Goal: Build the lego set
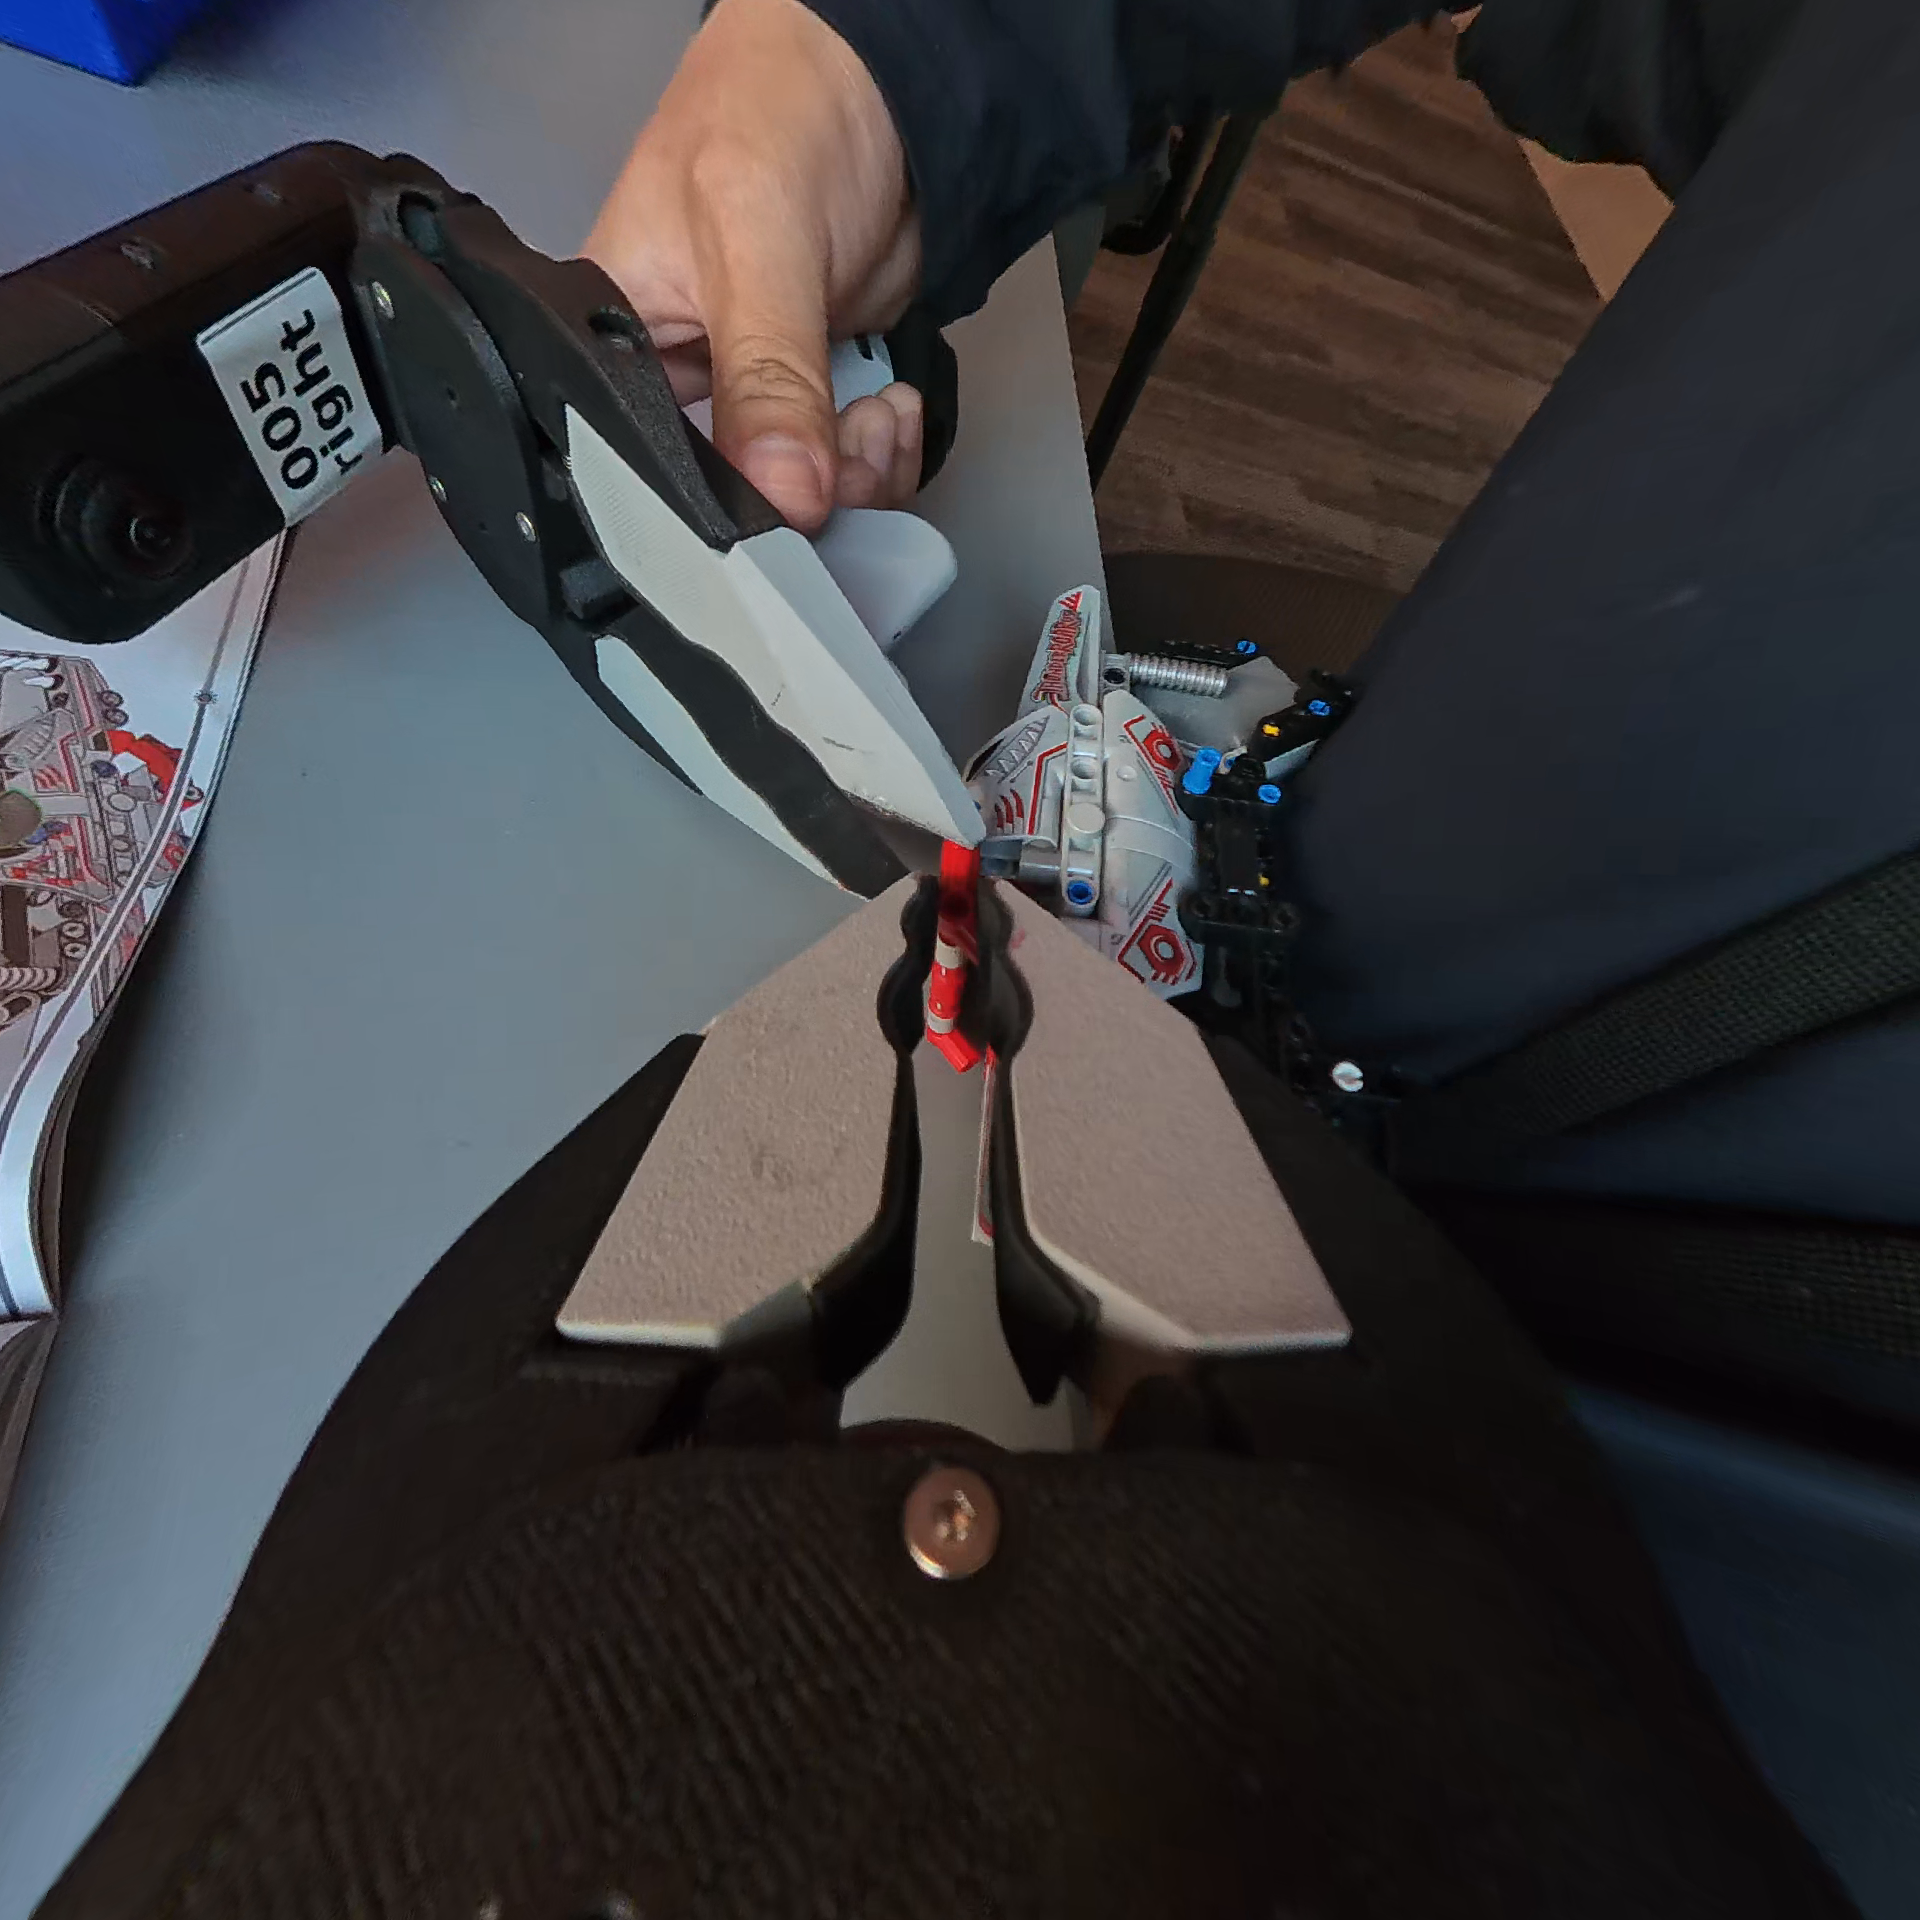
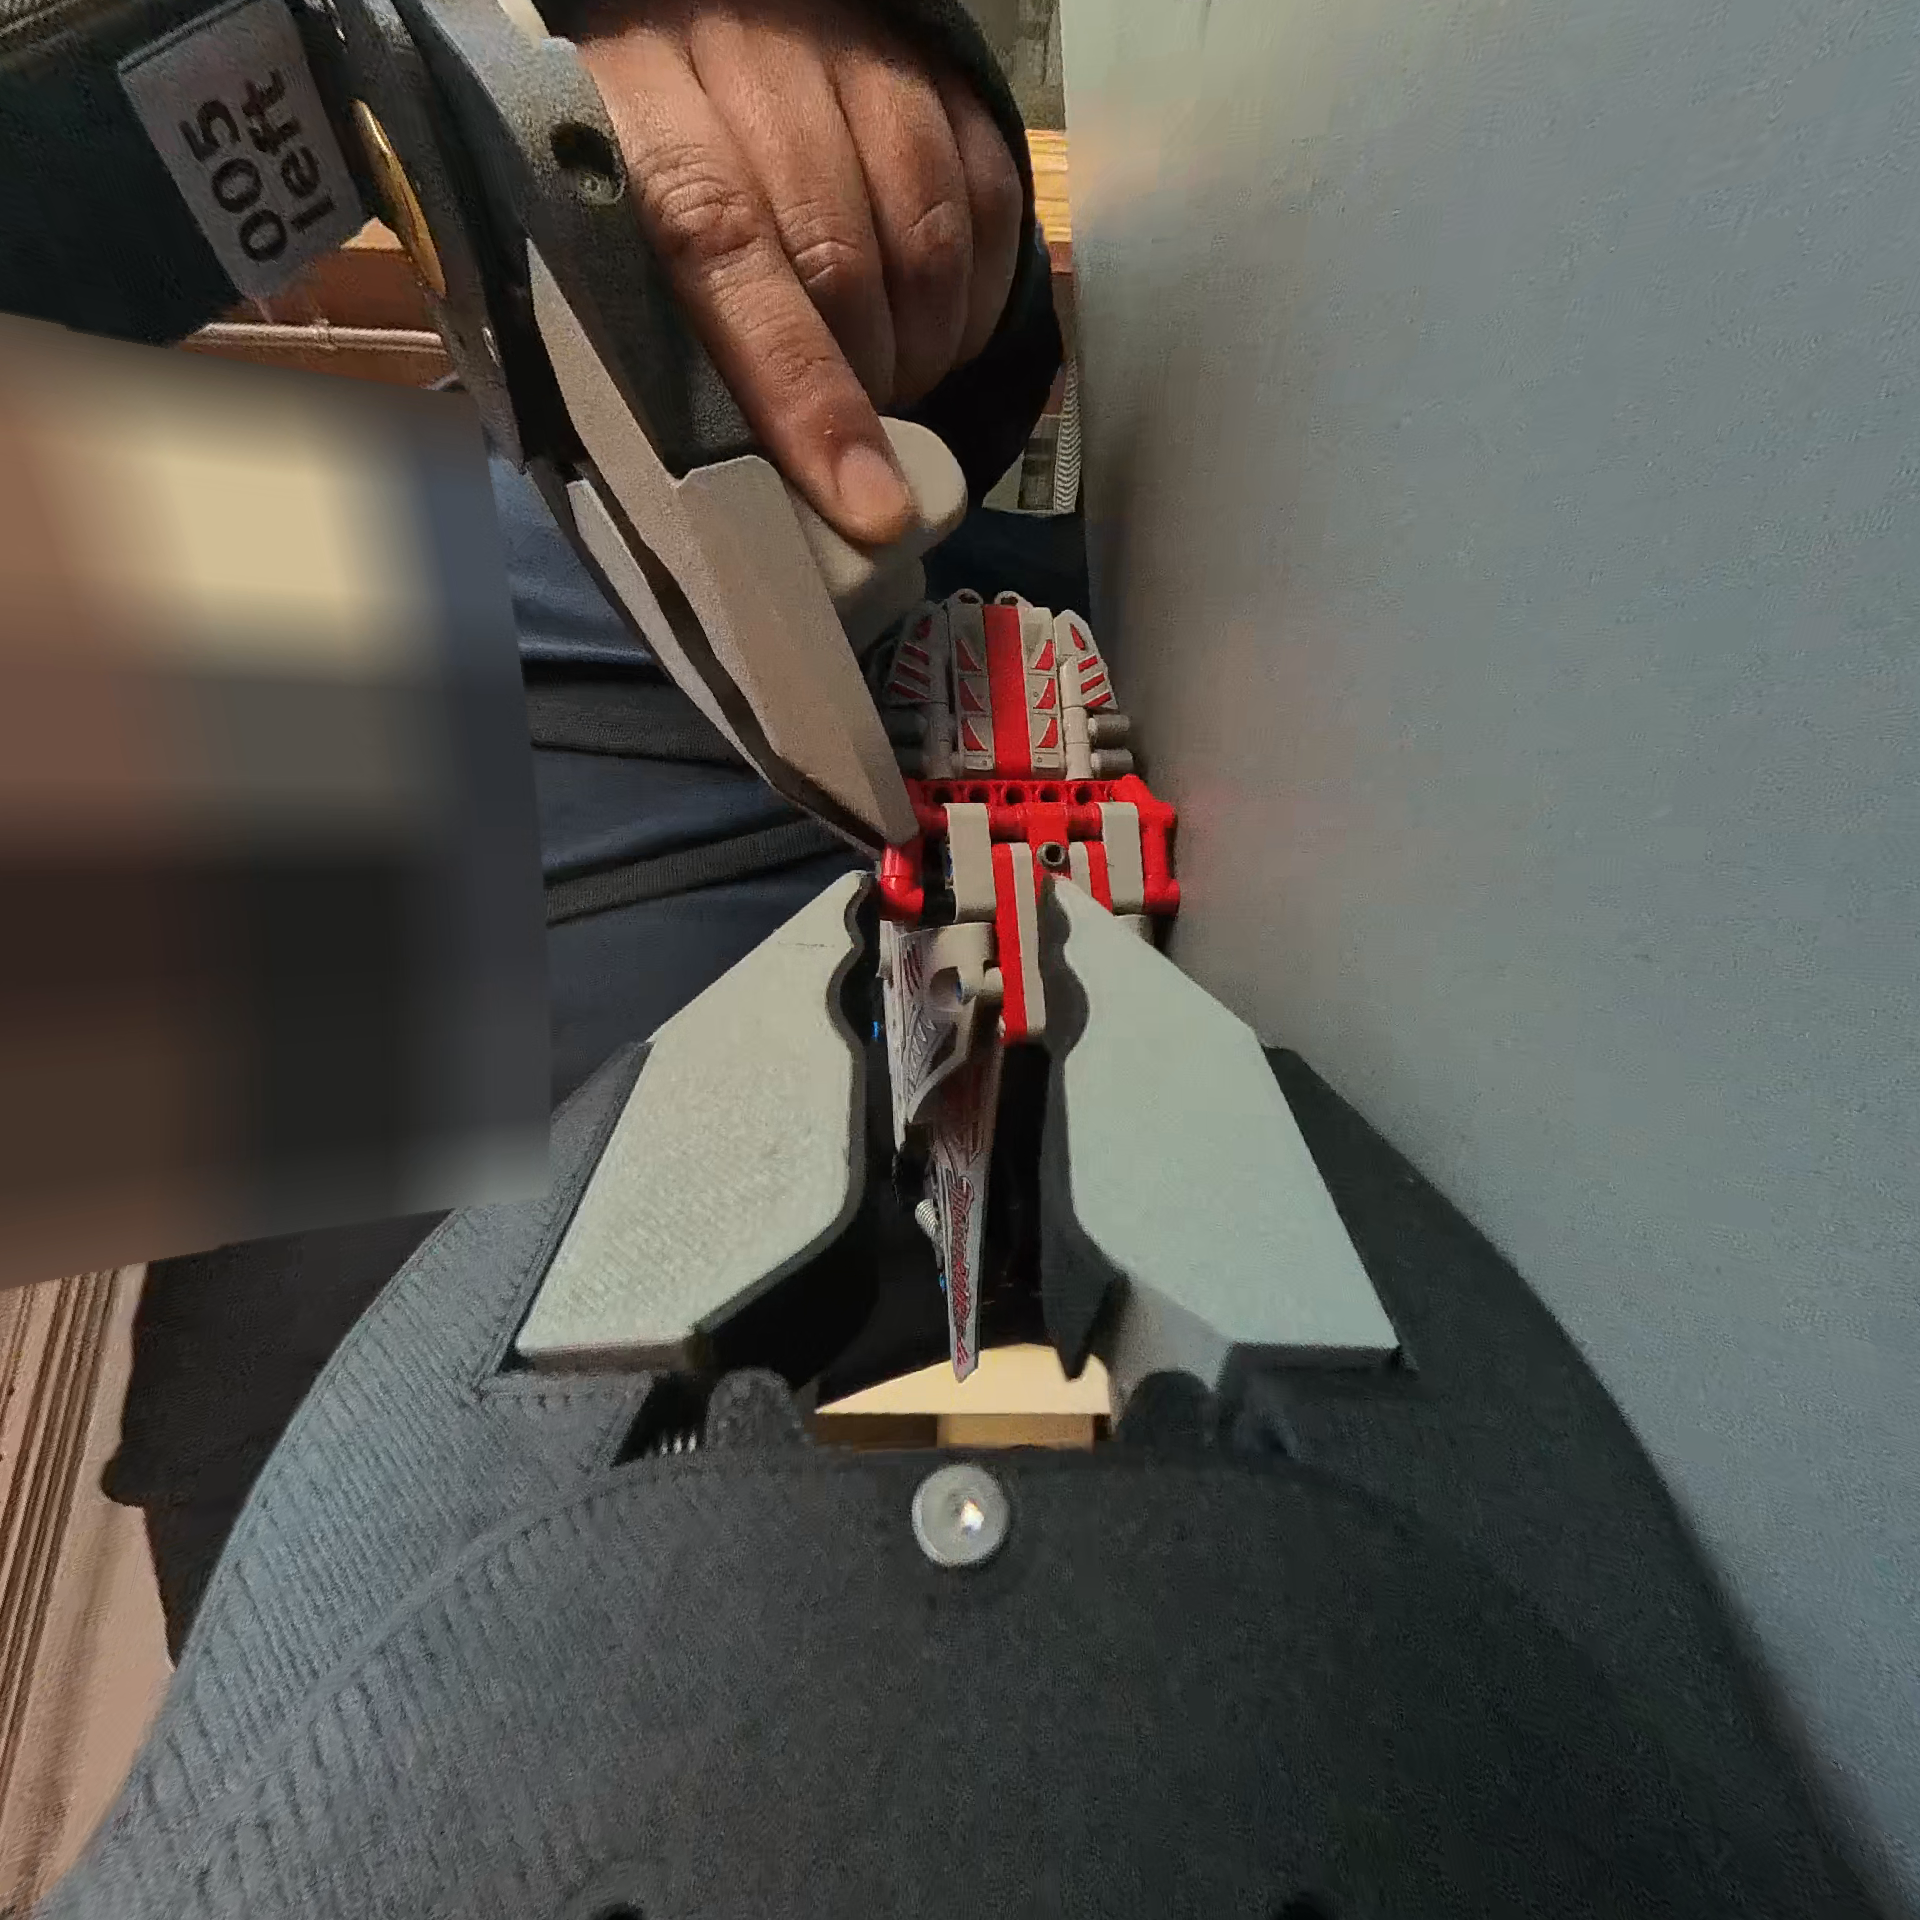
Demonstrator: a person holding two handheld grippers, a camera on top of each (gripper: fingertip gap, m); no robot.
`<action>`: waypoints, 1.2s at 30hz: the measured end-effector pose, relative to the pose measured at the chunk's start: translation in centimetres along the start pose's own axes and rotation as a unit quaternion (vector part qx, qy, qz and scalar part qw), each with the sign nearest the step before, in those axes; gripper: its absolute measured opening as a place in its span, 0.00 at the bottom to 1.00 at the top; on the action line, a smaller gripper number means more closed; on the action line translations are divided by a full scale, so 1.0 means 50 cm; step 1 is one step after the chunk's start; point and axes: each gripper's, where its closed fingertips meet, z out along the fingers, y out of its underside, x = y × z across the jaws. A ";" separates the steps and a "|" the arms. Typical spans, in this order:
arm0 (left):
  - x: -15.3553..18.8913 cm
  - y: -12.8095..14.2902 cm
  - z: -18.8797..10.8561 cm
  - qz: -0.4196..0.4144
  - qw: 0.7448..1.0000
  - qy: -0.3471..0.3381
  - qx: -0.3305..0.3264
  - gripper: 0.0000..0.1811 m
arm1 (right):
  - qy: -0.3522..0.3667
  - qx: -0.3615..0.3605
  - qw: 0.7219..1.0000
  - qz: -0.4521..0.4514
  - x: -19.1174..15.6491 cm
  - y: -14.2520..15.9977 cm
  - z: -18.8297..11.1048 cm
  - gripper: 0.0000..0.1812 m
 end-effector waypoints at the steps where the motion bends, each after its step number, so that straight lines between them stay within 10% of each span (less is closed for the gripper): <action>1: 0.000 0.000 0.000 -0.002 1.000 0.000 0.000 0.02 | 0.000 0.000 1.000 -0.001 0.000 0.000 0.000 0.15; 7: -0.011 0.001 -0.006 -0.052 0.998 0.020 0.032 0.02 | 0.076 0.010 0.995 -0.062 -0.005 -0.020 -0.023 0.14; 16: -0.026 0.007 -0.019 -0.066 0.997 -0.021 0.041 0.06 | 0.278 0.068 0.900 -0.330 -0.029 -0.003 -0.013 0.00; 36: -0.040 0.042 -0.049 -0.081 0.995 -0.062 0.008 0.08 | 0.342 0.163 0.856 -0.351 -0.017 -0.035 -0.011 0.06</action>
